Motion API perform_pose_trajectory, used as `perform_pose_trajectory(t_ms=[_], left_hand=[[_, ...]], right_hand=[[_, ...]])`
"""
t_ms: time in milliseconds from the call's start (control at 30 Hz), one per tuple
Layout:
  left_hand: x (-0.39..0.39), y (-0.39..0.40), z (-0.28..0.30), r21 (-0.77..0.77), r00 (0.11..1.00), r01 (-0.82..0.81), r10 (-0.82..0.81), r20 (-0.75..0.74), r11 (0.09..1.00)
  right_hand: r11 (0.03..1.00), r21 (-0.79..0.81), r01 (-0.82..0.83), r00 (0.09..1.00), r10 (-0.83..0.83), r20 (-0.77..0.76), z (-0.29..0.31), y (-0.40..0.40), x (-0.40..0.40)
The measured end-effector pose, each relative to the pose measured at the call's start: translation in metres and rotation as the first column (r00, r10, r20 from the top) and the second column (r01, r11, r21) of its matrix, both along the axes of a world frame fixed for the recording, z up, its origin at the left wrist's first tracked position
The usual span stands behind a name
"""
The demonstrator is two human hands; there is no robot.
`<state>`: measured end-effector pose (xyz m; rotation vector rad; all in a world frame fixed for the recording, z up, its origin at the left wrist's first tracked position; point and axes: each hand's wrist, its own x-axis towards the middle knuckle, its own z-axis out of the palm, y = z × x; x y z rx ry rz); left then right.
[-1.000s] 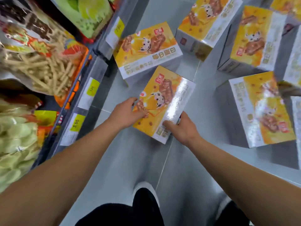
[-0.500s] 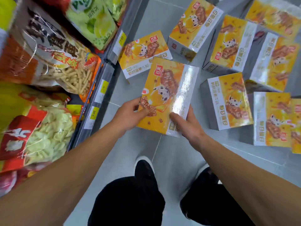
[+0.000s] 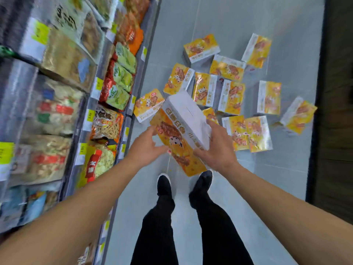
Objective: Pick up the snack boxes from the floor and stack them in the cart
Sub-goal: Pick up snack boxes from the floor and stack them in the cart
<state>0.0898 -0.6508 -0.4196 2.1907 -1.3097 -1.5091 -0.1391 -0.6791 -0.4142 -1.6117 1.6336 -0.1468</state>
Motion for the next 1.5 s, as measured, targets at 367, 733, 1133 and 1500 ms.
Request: perform_pose_trajectory(t_ms=[367,733,1133,1500], left_hand=[[-0.034,0.004,0.097,0.311,0.911,-0.126,0.234,-0.339,0.942],[-0.079,0.017,0.169,-0.088,0.910,0.372,-0.382,-0.162,0.924],[-0.248,0.182,0.221,-0.072,-0.247,0.932,-0.769,0.589,-0.354],[-0.357,0.482,0.254,-0.162,-0.561,0.602,-0.559,0.611,-0.782]], right_hand=[[0.772,0.440,0.459,0.625,-0.632,0.458,0.097,0.036,-0.040],[0.767,0.175,0.617,0.755,-0.640,0.144,0.162,0.157,-0.065],[0.832,-0.245,0.498,0.720,-0.554,-0.418,0.193,0.427,-0.151],[0.559,-0.207,0.803,0.454,-0.799,-0.395,0.226,0.759,-0.160]])
